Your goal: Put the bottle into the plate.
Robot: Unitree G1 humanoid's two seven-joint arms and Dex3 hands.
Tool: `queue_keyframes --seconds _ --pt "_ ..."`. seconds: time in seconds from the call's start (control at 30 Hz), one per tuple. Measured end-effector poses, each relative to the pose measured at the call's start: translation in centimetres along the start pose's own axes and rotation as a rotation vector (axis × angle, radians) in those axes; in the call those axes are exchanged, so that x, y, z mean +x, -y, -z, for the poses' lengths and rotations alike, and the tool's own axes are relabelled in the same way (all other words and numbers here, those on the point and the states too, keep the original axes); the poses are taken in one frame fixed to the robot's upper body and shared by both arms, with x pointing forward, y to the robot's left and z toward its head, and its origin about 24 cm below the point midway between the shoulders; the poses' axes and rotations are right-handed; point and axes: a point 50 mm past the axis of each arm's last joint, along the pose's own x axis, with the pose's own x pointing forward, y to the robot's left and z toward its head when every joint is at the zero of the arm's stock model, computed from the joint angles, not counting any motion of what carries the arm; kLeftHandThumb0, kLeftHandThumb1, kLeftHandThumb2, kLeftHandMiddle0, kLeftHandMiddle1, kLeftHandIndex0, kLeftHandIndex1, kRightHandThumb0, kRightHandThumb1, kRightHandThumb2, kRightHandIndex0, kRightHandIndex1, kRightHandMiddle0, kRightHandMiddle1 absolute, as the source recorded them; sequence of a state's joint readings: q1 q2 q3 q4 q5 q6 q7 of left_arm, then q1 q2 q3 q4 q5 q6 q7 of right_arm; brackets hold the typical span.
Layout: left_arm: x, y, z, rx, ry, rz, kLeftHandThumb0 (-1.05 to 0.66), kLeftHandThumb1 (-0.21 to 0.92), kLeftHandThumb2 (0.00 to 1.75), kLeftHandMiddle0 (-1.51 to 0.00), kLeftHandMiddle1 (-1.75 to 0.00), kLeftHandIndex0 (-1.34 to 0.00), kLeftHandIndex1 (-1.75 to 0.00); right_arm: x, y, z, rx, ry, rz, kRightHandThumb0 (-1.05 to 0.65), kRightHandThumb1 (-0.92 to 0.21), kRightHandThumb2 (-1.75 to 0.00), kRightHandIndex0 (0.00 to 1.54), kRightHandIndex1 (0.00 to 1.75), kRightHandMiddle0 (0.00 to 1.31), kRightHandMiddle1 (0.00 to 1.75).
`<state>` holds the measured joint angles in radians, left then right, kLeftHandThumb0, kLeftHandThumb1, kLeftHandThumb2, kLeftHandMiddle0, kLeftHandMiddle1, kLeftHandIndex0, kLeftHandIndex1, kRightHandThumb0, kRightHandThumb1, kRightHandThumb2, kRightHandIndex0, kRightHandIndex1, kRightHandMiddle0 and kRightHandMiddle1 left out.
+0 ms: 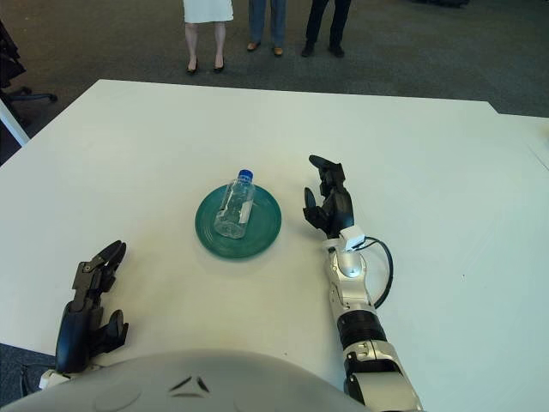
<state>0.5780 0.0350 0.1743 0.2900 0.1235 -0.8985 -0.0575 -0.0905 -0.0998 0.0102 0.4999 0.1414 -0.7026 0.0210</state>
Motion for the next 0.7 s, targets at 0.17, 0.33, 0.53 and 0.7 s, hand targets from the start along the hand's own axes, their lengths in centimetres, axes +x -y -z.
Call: queue_keyframes --seconds 0.17,0.33,0.53,0.7 --pt "0.04 -0.04 0.0 0.002 0.001 0.012 -0.75 0.92 0.7 -0.42 -0.01 -0.05 -0.8 -0.01 0.04 -0.01 -0.001 0.001 0.01 -0.7 -0.92 -0.74 0.49 0.06 0.03 0.84" --pt "0.08 -0.07 0.01 0.003 0.002 0.025 -0.76 0.92 0.69 -0.38 0.0 -0.01 -0.76 -0.05 0.17 -0.06 -0.004 0.002 0.035 -0.69 -0.92 -0.78 0.41 0.02 0.01 0.8" --pt "0.11 -0.09 0.01 -0.001 0.003 0.032 -0.76 0.92 0.67 -0.35 0.0 0.0 -0.71 -0.13 0.31 0.07 -0.003 -0.014 0.07 -0.69 -0.92 -0.81 0.31 0.0 0.0 0.69" --pt "0.12 -0.11 0.01 -0.005 0.003 0.036 -0.77 0.92 0.68 -0.35 0.0 0.0 -0.72 -0.47 0.16 0.39 0.01 -0.062 0.105 -0.69 -0.92 -0.79 0.29 0.0 0.0 0.67"
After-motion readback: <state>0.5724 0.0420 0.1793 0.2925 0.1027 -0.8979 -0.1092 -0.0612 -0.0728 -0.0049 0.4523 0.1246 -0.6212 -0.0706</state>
